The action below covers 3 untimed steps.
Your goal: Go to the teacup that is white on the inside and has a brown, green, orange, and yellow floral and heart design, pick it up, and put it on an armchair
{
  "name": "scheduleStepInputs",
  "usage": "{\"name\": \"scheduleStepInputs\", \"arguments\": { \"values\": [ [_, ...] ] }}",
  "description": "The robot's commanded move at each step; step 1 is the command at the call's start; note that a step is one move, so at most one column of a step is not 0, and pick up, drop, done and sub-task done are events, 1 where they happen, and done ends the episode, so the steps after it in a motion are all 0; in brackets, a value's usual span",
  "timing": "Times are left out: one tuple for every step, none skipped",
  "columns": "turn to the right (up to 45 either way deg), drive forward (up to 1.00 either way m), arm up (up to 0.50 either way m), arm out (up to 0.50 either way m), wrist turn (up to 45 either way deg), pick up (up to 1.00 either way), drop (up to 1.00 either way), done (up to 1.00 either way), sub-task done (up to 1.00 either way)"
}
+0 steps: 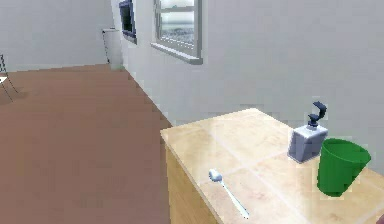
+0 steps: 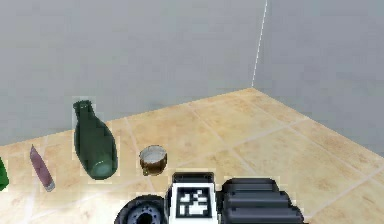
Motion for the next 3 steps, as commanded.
{"name": "scheduleStepInputs", "arguments": {
  "values": [
    [0.0,0.00,0.00,0.16,0.0,0.00,0.00,0.00,0.00],
    [0.0,0.00,0.00,0.00,45.0,0.00,0.00,0.00,0.00],
    [0.0,0.00,0.00,0.00,45.0,0.00,0.00,0.00,0.00]
  ]
}}
